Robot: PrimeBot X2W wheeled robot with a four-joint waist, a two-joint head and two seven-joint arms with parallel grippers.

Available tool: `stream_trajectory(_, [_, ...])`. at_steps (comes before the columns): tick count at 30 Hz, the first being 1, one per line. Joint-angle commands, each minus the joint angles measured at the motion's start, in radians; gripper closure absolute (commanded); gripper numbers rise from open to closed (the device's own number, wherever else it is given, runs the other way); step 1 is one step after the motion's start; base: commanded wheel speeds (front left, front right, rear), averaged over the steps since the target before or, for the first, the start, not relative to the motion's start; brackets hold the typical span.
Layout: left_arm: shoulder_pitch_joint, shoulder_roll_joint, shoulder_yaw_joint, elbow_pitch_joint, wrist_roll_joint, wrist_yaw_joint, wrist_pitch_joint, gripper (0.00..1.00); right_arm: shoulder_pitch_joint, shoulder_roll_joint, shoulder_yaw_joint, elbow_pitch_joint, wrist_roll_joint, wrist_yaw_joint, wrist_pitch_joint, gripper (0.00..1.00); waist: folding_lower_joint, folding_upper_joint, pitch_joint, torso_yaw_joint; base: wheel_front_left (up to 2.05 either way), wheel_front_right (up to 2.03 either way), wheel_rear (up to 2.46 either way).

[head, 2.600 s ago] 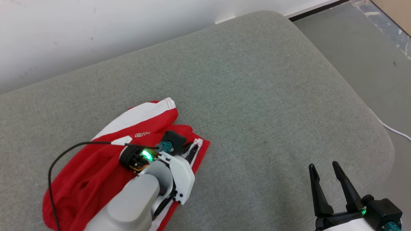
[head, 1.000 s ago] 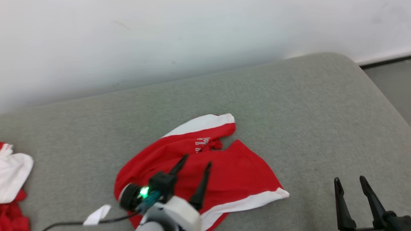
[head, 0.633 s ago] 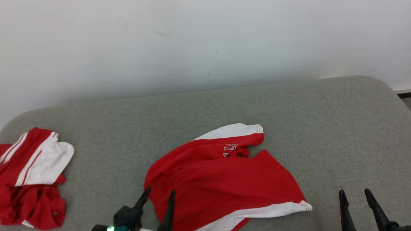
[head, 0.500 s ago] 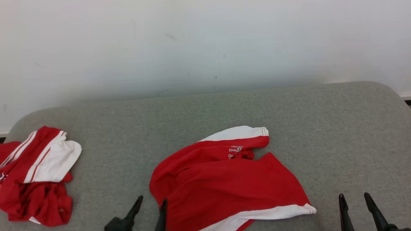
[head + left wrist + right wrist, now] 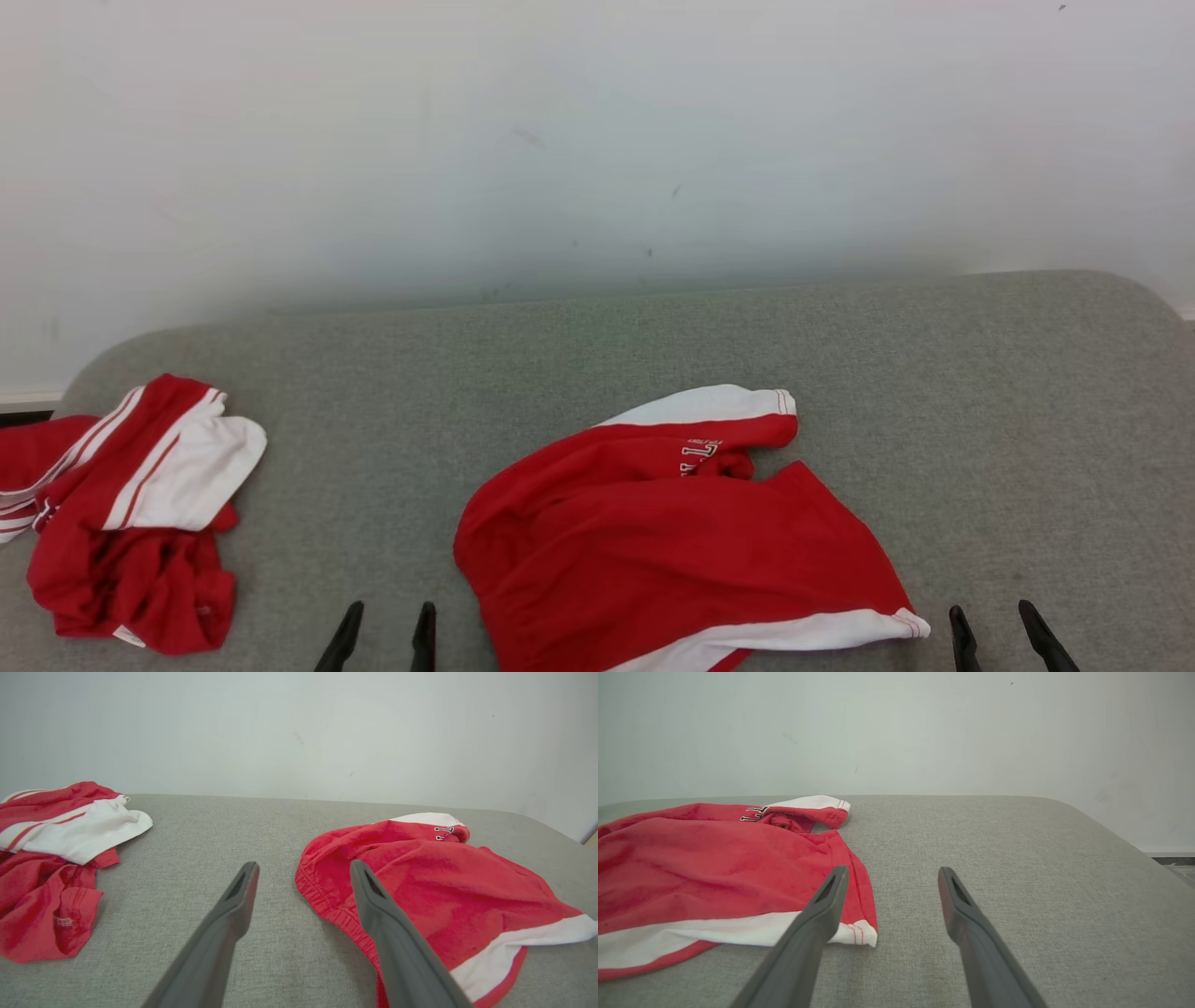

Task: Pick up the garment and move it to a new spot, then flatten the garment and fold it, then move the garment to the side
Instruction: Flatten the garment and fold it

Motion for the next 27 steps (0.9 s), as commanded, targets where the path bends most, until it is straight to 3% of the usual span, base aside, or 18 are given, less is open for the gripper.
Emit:
stream_trajectory(1, [0.018,-0.007,0.019,0.003,0.020,-0.011,0.000,0.00,-0.013,-0.004,0.003,0.006,0.005,-0.003,0.001,0.00,0.0001,0.0000,-0.002,0.001,0.00,0.00,0.00])
stream_trajectory(13, [0.049,-0.090,0.135,0.034,0.111,-0.140,0.000,0.00,-0.014,-0.005,0.008,0.022,0.011,-0.003,0.001,0.00,0.0001,0.0000,-0.009,0.019,0.00,0.00,0.00])
stream_trajectory(27, [0.062,-0.127,0.176,0.059,0.157,-0.206,0.000,0.00,-0.018,-0.002,0.013,0.019,0.014,-0.003,0.001,0.00,0.0001,0.0000,-0.008,0.017,0.00,0.00,0.00])
